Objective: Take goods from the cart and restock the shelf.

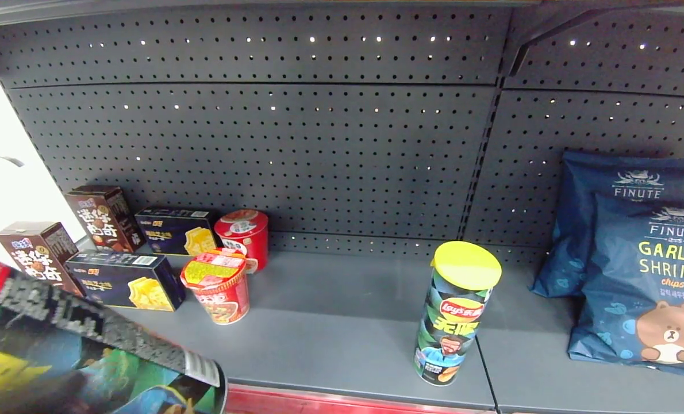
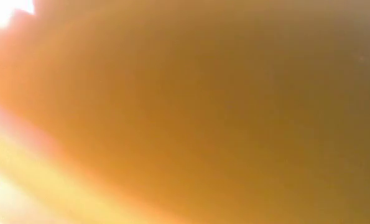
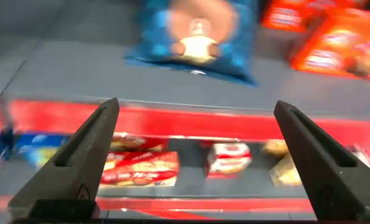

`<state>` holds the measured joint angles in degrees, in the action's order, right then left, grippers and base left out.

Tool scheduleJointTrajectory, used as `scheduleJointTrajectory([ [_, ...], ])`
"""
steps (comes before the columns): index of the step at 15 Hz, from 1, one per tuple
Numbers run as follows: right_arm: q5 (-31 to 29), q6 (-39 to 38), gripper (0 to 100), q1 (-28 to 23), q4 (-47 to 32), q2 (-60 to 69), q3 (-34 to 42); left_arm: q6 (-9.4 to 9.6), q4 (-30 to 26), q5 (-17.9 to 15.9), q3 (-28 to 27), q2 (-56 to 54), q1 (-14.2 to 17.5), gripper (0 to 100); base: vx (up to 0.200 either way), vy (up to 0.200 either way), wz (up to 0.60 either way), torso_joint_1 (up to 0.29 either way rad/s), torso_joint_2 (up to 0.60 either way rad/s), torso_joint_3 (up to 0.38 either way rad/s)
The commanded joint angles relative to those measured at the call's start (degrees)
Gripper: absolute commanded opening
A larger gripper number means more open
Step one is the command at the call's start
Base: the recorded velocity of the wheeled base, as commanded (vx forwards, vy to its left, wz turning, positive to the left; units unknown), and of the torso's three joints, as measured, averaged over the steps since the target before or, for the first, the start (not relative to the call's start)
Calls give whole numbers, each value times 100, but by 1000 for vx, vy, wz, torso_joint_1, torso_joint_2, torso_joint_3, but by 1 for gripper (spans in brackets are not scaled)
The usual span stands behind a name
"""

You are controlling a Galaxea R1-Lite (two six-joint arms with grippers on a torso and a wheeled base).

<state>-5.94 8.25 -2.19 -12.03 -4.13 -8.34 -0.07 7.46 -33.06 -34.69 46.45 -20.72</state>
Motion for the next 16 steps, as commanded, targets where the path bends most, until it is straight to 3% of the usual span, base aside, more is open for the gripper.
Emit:
scheduleJointTrajectory([
  [1,93,71,100,0,43,-17,122,-54,370,-7,-37,1024,-283,0,0,0,0,0,0,0],
  [5,567,133,100,202,280,308,236,-54,933,-7,-11,1736,-283,0,0,0,0,0,0,0],
  [16,840,168,100,228,456,396,324,-45,941,10,358,1763,-353,0,0,0,-109,0,0,0],
])
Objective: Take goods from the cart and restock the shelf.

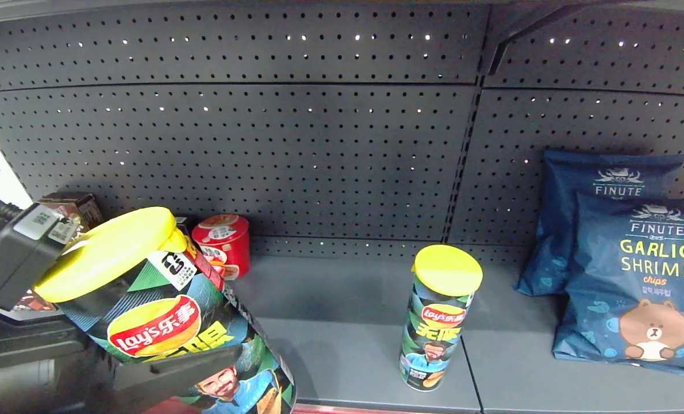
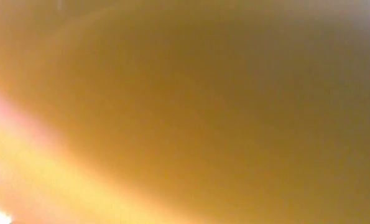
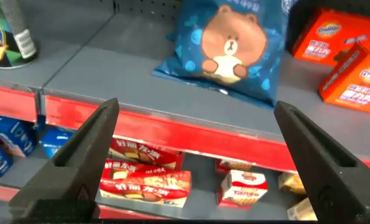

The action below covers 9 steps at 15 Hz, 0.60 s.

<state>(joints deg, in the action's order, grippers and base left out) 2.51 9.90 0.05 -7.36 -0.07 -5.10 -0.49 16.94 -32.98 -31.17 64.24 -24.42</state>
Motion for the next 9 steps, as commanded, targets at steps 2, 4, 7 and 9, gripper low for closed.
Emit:
scheduleJointTrajectory([
  [2,4,3,100,4,68,-10,35,-4,-7,10,41,-17,25,0,0,0,-600,-2,2,5],
  [4,4,3,100,4,121,-10,61,40,2,10,23,-8,25,0,0,0,-300,4,-1,1],
  [7,4,3,100,4,121,-10,61,110,-7,28,-29,62,16,0,0,0,0,0,0,0],
  [9,-5,3,100,4,121,-10,61,75,-33,274,-65,167,25,0,0,0,0,0,0,0],
])
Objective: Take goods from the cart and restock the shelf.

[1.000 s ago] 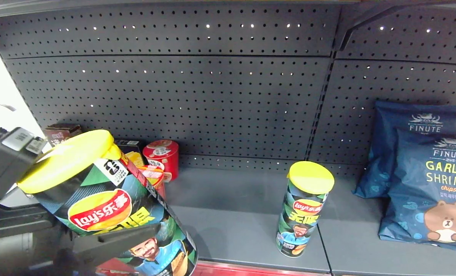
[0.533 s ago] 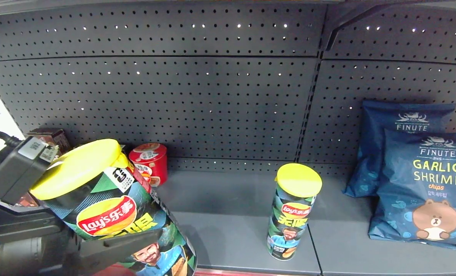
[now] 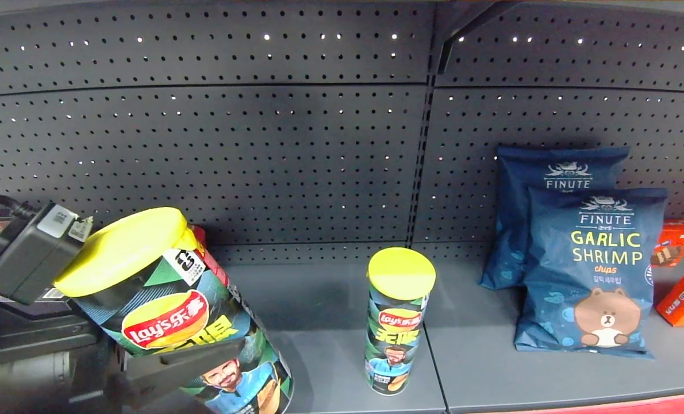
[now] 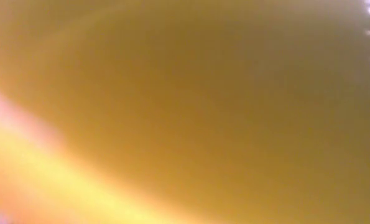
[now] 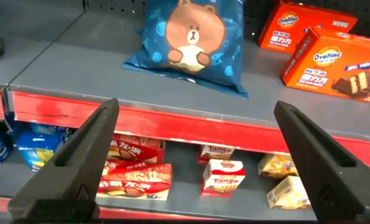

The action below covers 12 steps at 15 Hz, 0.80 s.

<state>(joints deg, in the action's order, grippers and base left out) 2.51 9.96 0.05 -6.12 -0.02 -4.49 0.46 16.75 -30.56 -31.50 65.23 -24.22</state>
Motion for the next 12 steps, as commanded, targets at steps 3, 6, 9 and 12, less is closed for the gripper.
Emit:
scheduleJointTrajectory([
  [3,4,6,100,4,-3,-15,0,15,-23,191,-401,482,23,0,0,0,0,0,0,0],
  [6,4,-3,100,4,-3,-15,0,393,127,244,-893,1448,163,0,0,0,0,0,0,0],
  [9,4,-3,100,4,-3,-15,0,973,777,200,-1271,2670,348,0,0,0,0,0,0,0],
  [12,13,6,100,4,-3,-15,0,973,1436,-240,-1869,3663,313,0,0,0,0,0,0,0],
])
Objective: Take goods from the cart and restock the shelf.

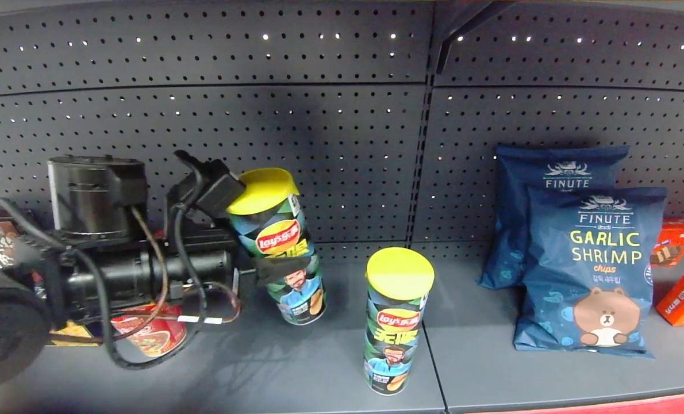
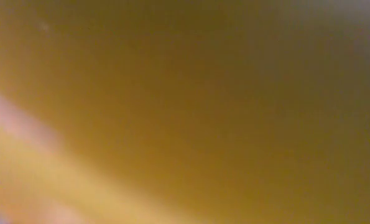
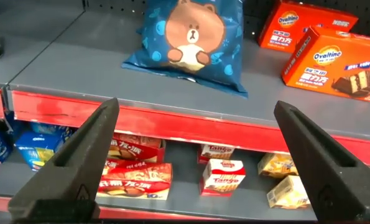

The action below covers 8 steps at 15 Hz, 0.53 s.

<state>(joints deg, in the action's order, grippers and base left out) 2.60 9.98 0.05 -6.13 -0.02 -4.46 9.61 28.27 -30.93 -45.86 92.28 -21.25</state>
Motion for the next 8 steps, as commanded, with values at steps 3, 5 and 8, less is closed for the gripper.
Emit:
scheduleJointTrajectory([
  [3,-5,12,100,4,77,-15,33,68,293,-309,-1118,1547,-20,0,0,0,0,0,0,0],
  [5,-5,21,100,4,385,-15,174,76,267,-309,-1601,2048,-187,0,0,0,0,0,0,0],
  [8,-22,21,100,4,385,-15,183,76,276,-309,-1637,2250,-231,0,0,0,0,0,0,0],
])
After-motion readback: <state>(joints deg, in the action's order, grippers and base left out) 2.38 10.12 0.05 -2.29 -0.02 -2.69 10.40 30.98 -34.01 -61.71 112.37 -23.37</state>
